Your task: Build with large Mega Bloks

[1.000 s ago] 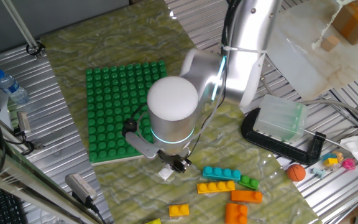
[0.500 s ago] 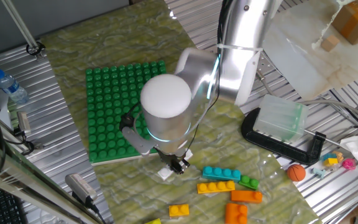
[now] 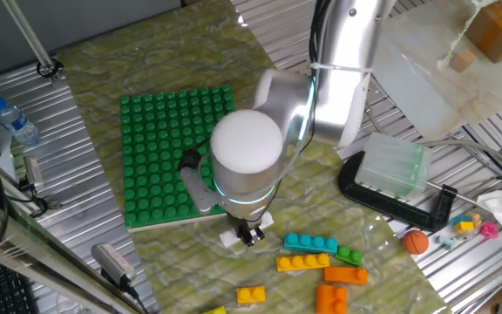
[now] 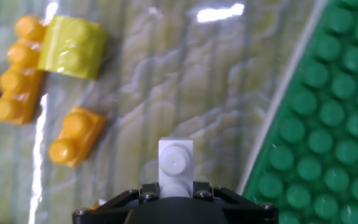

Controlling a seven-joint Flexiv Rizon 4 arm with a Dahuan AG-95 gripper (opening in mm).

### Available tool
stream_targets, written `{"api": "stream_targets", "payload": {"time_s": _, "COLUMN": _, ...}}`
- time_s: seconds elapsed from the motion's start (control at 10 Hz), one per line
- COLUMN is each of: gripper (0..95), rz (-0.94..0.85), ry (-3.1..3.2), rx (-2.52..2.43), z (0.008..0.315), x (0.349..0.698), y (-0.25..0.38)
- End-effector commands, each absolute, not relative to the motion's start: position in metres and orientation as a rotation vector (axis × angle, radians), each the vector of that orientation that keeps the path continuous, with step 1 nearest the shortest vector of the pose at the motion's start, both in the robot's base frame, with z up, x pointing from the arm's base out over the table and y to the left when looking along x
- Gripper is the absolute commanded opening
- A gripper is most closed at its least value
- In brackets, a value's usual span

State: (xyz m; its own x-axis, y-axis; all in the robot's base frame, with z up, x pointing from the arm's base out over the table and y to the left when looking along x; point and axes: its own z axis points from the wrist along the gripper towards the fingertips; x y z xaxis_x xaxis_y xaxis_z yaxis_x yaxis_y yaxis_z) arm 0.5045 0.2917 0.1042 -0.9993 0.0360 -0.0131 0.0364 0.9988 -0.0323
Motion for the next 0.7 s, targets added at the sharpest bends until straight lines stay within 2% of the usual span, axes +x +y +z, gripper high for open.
{"api": "stream_targets", "payload": {"time_s": 0.1, "gripper": 0.0, "rz": -0.049, "ry": 3.139, "rx": 0.015, "z": 0.116, "x": 0.509, "y": 0.256}}
{"api": "stream_targets", "payload": {"time_s": 0.4, "gripper": 0.0, "rz": -0.003, "ry": 3.133, "rx": -0.002, "z": 0.113, "x": 0.519, "y": 0.204}}
{"api": "stream_targets", "payload": {"time_s": 0.7, "gripper": 0.0, "rz": 0.003, "ry": 3.134, "rx": 0.107, "z": 0.107, "x": 0.528, "y": 0.177}}
